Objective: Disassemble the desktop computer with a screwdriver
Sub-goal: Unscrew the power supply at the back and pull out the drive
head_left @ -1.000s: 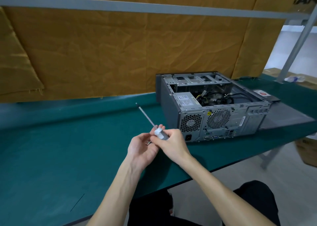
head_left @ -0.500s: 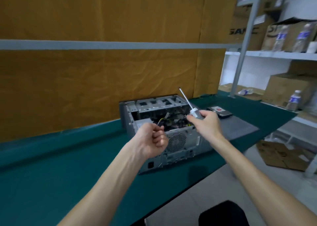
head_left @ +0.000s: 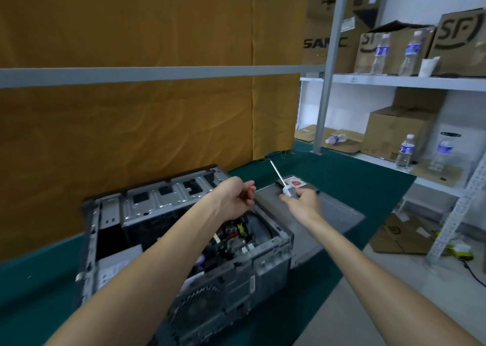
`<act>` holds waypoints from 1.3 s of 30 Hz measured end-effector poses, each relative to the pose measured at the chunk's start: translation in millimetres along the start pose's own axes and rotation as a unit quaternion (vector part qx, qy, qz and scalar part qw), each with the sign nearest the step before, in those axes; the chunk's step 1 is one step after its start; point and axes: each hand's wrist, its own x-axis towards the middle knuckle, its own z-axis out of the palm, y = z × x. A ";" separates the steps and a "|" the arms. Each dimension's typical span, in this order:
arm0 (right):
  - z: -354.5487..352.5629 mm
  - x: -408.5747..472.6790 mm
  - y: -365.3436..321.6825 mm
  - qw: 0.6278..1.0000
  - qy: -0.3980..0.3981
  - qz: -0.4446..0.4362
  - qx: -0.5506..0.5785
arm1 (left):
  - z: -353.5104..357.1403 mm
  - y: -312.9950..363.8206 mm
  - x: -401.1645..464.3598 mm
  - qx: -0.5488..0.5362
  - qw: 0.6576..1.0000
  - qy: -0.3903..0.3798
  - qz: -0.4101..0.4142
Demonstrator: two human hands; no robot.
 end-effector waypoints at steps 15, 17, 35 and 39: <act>49.7 81.0 46.7 0.987 -0.101 0.067 -0.101 | 31.0 51.7 145.8 0.098 0.995 0.029 0.003; 56.7 92.7 52.3 0.986 -0.099 0.069 -0.118 | 34.8 55.6 170.0 0.148 0.989 0.023 -0.023; 61.9 138.3 106.3 0.994 -0.072 0.068 -0.040 | 38.8 46.7 315.7 0.729 0.683 -0.038 0.029; 64.3 140.3 105.1 0.994 -0.074 0.078 -0.021 | 37.6 46.4 327.5 0.810 0.576 -0.043 0.104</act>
